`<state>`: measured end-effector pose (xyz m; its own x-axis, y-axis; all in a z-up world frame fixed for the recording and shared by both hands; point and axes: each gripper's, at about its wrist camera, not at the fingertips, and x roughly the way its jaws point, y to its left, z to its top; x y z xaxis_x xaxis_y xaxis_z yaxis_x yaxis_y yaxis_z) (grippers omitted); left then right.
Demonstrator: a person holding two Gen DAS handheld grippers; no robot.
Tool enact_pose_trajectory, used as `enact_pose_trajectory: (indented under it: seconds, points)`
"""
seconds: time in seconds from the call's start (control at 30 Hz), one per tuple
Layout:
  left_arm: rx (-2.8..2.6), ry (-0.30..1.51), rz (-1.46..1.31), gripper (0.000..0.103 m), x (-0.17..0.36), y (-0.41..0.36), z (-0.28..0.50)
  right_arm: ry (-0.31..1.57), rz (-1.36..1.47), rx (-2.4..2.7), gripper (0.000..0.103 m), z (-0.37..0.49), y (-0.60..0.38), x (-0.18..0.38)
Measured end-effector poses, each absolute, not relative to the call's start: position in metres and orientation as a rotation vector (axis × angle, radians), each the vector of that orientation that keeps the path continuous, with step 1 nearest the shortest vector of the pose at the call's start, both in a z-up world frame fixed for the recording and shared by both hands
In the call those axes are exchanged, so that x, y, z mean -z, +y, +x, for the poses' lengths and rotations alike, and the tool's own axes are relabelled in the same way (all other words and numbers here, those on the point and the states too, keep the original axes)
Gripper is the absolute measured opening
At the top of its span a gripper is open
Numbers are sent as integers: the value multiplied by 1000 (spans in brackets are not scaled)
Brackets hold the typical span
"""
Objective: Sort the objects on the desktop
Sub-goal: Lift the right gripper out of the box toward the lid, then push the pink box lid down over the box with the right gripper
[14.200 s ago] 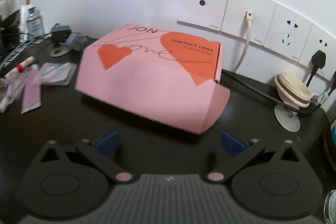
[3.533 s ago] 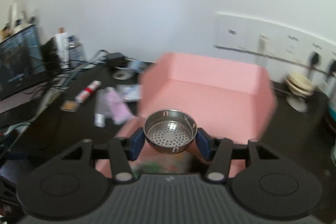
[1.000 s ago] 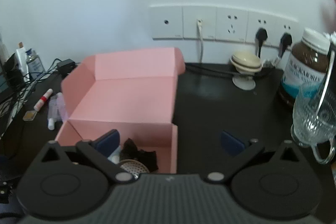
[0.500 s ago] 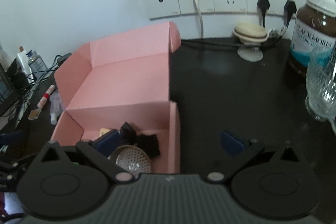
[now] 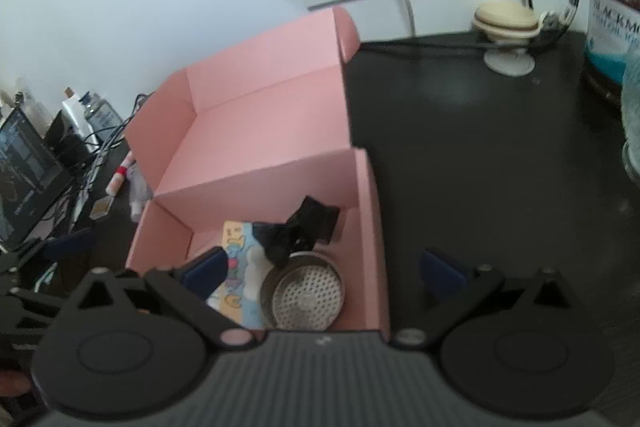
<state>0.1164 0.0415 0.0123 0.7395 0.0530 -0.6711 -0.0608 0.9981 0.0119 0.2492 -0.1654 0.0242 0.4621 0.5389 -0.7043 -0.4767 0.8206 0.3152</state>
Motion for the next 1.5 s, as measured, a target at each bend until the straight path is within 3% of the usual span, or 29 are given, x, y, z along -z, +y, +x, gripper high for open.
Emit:
enact_pose_trajectory:
  seconds: [0.73, 0.97, 1.17, 1.5]
  points:
    - [-114, 757, 97, 103, 5, 47, 124, 994, 111, -743, 102, 251, -162, -20]
    - [-125, 765, 79, 103, 7, 52, 128, 869, 43, -794, 102, 291, -156, -39]
    - [-126, 770, 64, 103, 8, 54, 128, 877, 66, -876, 102, 328, -134, -35]
    - [-133, 771, 25, 103, 10, 54, 128, 830, 94, -975, 102, 324, -125, -53]
